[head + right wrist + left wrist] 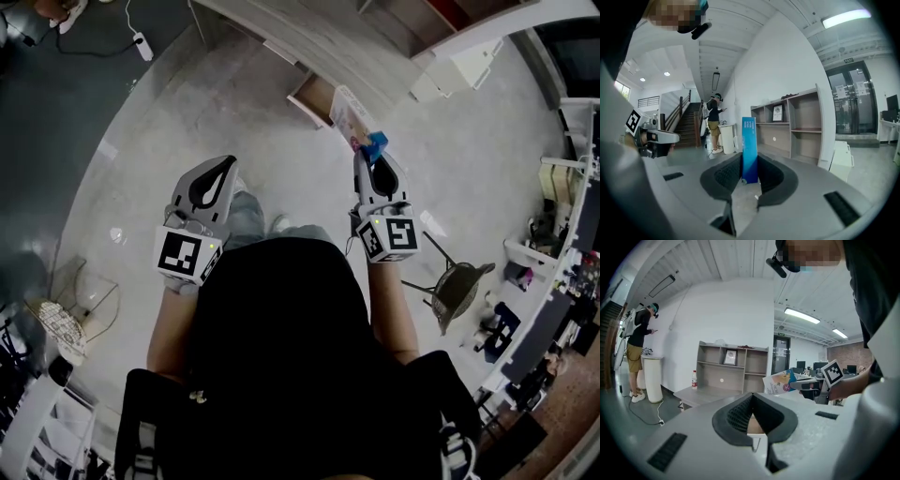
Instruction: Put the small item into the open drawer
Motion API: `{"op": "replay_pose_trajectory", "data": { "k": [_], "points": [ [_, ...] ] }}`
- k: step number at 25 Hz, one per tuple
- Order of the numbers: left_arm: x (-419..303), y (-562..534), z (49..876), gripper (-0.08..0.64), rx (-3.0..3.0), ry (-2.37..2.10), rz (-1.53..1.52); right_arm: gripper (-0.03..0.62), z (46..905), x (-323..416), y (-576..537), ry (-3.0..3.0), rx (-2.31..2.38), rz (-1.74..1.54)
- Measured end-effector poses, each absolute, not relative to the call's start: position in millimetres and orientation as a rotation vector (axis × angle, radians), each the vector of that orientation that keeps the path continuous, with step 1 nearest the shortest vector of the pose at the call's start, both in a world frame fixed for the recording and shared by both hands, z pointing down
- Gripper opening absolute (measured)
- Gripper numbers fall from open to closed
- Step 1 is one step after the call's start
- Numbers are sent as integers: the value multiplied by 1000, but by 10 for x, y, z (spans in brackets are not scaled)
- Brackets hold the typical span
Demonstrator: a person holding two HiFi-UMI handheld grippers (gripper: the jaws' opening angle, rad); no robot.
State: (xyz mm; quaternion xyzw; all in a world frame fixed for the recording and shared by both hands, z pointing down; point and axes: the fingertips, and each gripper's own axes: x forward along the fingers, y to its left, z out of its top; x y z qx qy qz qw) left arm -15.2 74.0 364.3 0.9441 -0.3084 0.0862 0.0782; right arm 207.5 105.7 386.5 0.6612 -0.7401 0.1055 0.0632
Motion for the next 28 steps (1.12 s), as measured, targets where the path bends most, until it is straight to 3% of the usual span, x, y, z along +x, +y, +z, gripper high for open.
{"op": "replay_pose_trajectory", "data": {
  "k": [13, 28],
  "points": [
    [-606, -207, 3725, 2, 2827, -819, 257, 92, 4172, 1656, 130, -2070, 1998, 358],
    [-452, -481, 3886, 2, 2736, -859, 310, 92, 4993, 2006, -252, -1880, 1789, 459]
  ]
}}
